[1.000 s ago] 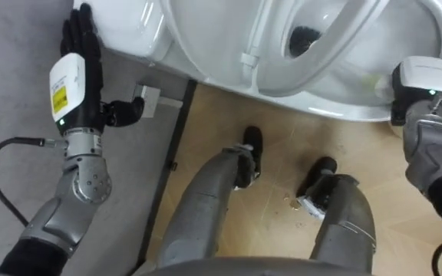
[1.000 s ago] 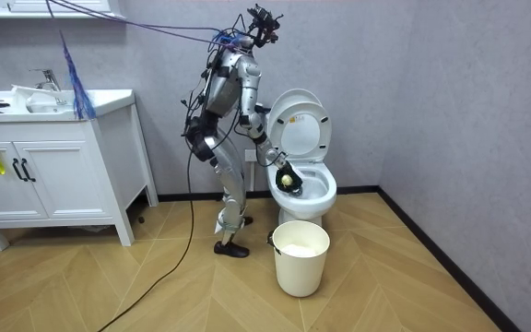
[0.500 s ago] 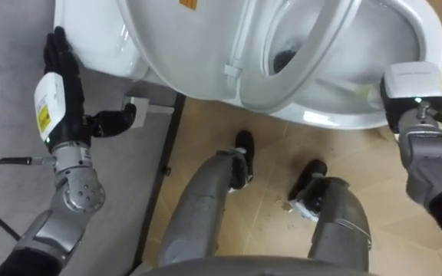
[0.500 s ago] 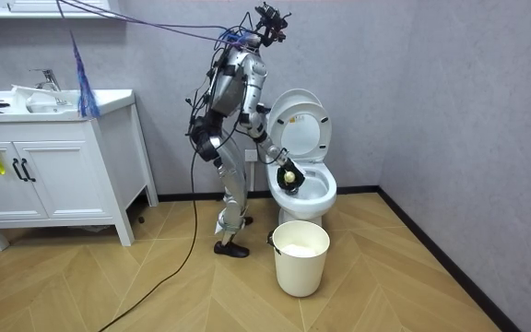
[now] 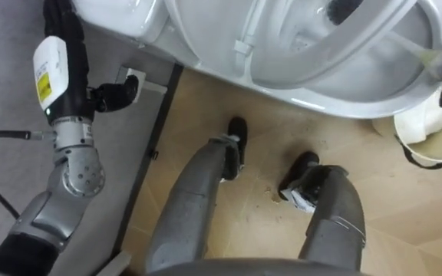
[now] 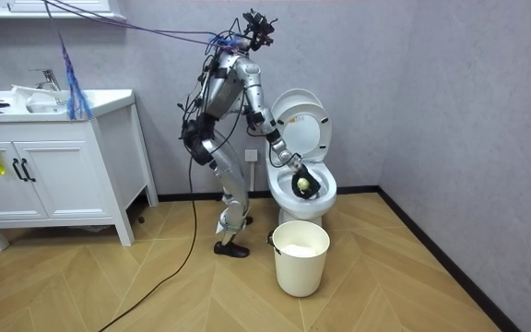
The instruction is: Brush toilet
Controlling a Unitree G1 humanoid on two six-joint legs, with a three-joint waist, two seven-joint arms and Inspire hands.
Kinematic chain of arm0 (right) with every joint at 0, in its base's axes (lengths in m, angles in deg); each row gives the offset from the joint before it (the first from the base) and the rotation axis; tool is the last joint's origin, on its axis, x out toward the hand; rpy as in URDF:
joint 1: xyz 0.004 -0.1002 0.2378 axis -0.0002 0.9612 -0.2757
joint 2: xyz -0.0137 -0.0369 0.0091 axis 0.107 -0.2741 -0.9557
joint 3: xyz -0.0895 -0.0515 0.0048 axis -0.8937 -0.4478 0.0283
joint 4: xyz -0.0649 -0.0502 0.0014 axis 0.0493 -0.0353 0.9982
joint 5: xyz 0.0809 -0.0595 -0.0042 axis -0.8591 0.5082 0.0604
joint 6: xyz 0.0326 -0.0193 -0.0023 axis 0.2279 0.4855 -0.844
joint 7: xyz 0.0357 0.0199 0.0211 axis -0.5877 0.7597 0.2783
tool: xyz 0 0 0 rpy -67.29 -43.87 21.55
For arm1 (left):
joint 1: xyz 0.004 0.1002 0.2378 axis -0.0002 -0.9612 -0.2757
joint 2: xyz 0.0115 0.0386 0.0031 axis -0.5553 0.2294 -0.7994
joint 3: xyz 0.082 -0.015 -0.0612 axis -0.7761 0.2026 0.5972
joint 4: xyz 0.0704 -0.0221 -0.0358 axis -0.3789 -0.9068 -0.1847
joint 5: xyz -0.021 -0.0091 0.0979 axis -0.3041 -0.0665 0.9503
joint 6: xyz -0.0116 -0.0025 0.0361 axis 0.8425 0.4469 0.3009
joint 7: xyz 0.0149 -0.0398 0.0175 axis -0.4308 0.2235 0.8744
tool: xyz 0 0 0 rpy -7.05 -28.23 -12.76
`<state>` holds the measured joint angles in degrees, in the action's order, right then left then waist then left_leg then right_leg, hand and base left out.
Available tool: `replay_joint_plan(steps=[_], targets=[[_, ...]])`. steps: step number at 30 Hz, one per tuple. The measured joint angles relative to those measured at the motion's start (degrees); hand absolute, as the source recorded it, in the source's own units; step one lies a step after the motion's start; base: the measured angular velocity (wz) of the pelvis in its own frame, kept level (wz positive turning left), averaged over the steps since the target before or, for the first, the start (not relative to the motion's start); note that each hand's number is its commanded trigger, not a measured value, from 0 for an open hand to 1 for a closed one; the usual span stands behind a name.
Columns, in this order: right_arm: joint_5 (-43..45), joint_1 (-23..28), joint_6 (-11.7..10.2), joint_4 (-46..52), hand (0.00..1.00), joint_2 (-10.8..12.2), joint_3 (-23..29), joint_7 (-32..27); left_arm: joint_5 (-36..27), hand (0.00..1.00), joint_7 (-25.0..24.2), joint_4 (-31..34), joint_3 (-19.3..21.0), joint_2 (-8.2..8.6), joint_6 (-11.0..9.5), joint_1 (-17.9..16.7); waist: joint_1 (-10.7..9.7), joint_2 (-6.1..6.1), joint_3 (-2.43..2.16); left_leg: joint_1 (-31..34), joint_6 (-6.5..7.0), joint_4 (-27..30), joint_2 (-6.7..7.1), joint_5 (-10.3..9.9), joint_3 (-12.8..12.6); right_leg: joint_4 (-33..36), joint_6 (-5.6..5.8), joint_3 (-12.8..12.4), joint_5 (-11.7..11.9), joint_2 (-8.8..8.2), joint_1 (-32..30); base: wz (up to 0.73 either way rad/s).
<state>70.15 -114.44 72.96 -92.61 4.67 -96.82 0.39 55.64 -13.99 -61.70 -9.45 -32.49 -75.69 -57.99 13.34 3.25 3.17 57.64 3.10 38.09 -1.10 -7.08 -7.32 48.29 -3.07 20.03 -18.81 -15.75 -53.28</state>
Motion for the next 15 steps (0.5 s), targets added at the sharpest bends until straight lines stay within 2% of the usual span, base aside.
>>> replay_joint_plan(steps=[1, 3, 4, 5, 8, 12, 15], targets=[[1.76, 0.17, 0.23, 1.28, 1.0, 0.36, -0.61, 0.07, 0.03, 0.0, -0.2, -0.63, -0.15, 0.16, 0.0, 0.25, 0.42, 0.43, -0.1, -0.36, -0.12, -0.4, -0.24, 0.1, 0.04, -0.88, -0.04, 0.1, 0.46, 0.31, 0.54, -0.33], [8.19, 2.08, 1.66, 7.94, 1.0, 2.34, -3.1, 0.7, -0.34, 0.0, -2.36, -2.0, -0.45, 0.66, 0.25, 0.26, 1.28, 2.57, -0.28, -2.39, -0.3, -1.77, -0.44, 0.23, 0.41, -2.95, 0.09, 0.53, 1.04, 1.47, 2.88, -0.09], [9.91, 2.57, 3.55, 9.07, 1.0, 3.36, -3.97, 1.15, -0.63, 0.0, -2.6, -2.24, -0.91, 0.67, 0.34, 0.03, 1.44, 3.16, -0.57, -2.64, -0.33, -2.07, -0.47, 0.25, 0.51, -3.48, 0.16, 0.72, 1.14, 1.63, 3.28, -0.04], [12.27, 3.47, 6.95, 10.39, 1.0, 4.17, -4.46, 2.15, -0.87, 0.0, -2.75, -2.27, -1.28, 0.76, 0.4, -0.75, 1.8, 3.97, -0.86, -3.07, -0.46, -2.91, -0.65, 0.34, 0.65, -4.69, 0.33, 0.65, 1.56, 2.2, 3.8, -0.11], [14.26, 7.45, 9.96, 16.25, 1.0, 4.23, -4.45, 4.0, -3.0, 0.0, -2.5, -2.23, -1.38, 1.17, 0.37, -1.84, 2.36, 5.41, -1.25, -4.0, -0.88, -4.65, -1.64, 0.76, 0.43, -7.99, 0.28, 0.58, 2.94, 4.16, 5.06, -0.16], [15.95, 11.02, 14.15, 22.89, 1.0, 6.51, -4.33, 6.06, -6.0, 0.0, -1.15, -2.27, -0.75, 1.16, 0.3, -3.82, 2.43, 5.78, -1.27, -5.25, -1.79, -5.45, -3.37, 0.52, -0.25, -10.62, -0.49, 0.7, 3.46, 5.9, 6.59, -0.16], [19.27, 11.76, 15.27, 25.06, 1.0, 7.99, -3.28, 7.83, -7.26, 0.0, 0.06, -2.48, -0.11, 1.17, 0.14, -5.18, 1.28, 5.76, -1.26, -5.36, -2.28, -5.93, -3.84, 0.6, -0.37, -10.77, -0.75, 0.65, 3.33, 6.31, 6.63, -0.02]])
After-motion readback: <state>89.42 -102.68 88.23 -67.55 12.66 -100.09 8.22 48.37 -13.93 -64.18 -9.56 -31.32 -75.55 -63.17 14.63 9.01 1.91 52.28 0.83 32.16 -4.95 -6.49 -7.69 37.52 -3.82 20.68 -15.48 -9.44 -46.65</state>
